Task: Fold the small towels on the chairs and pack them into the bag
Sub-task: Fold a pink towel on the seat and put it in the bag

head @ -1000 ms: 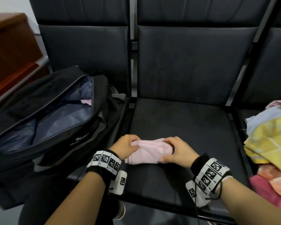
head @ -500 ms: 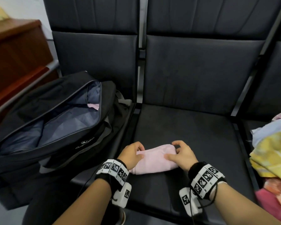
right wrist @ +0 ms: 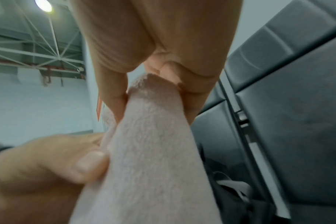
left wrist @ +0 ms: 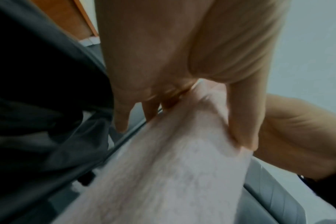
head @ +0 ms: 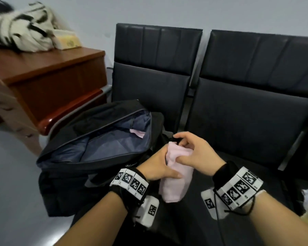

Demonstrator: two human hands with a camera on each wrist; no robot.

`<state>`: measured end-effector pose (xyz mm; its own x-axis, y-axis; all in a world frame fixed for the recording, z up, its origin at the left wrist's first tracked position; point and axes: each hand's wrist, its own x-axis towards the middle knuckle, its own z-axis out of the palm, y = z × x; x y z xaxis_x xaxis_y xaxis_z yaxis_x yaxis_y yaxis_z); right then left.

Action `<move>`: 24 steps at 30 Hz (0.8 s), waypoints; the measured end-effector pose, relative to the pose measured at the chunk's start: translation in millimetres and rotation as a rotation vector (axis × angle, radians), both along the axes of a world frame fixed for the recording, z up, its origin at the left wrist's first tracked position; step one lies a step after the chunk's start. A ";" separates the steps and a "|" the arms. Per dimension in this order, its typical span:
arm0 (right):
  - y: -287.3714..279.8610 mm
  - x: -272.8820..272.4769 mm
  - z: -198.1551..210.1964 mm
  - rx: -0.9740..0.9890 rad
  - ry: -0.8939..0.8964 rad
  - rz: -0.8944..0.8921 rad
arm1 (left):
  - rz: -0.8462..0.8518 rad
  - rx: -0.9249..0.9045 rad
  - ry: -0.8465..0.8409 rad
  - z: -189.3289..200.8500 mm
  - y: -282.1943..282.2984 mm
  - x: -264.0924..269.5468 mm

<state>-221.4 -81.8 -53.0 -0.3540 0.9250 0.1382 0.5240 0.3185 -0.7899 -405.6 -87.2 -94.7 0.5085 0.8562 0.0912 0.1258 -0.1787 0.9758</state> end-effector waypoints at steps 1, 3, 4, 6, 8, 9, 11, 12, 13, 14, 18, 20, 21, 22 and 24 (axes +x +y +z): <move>6.2 -9.6 9.7 0.016 0.022 0.017 | 0.010 0.028 -0.019 9.6 3.0 -9.3; 20.0 -31.1 26.4 0.041 0.069 0.035 | 0.041 0.026 -0.043 28.1 9.0 -30.0; 27.9 -42.3 32.3 0.050 0.094 0.037 | 0.055 0.027 -0.037 36.1 13.1 -41.1; 46.9 -65.3 38.9 0.058 0.135 0.022 | 0.103 0.024 -0.023 46.3 24.6 -65.1; 70.0 -88.5 40.2 0.030 0.141 -0.014 | 0.210 -0.040 -0.046 53.4 37.8 -88.4; 81.9 -100.1 39.3 -0.008 0.127 -0.031 | 0.276 -0.089 -0.070 55.9 44.8 -99.4; 103.5 -121.5 33.7 -0.117 0.082 -0.042 | 0.405 -0.194 -0.140 56.5 59.5 -119.0; 113.4 -131.5 29.4 -0.176 0.060 -0.029 | 0.467 -0.248 -0.174 55.6 68.0 -127.3; 121.5 -140.8 24.4 -0.227 0.036 -0.005 | 0.529 -0.302 -0.202 53.8 77.6 -135.9; 129.0 -149.4 18.9 -0.274 0.011 0.030 | 0.587 -0.352 -0.227 51.3 88.3 -143.2; 156.3 -176.7 -8.2 -0.458 0.000 0.184 | 0.773 -0.527 -0.287 28.1 133.2 -168.8; 172.1 -185.8 -24.3 -0.498 -0.020 0.158 | 0.834 -0.619 -0.304 7.7 151.6 -177.0; 181.2 -190.0 -33.3 -0.507 -0.043 0.134 | 0.859 -0.657 -0.318 -4.0 159.2 -179.6; 189.8 -193.8 -43.1 -0.515 -0.072 0.116 | 0.876 -0.691 -0.341 -17.0 166.3 -181.9; 205.3 -200.7 -62.3 -0.519 -0.146 0.064 | 0.890 -0.784 -0.375 -42.1 178.5 -185.0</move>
<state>-422.1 123.5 -115.3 -0.3934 0.8346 -0.3856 0.6324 -0.0589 -0.7724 -590.6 91.2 -136.7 -0.2232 0.7787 -0.5863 -0.4049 0.4731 0.7825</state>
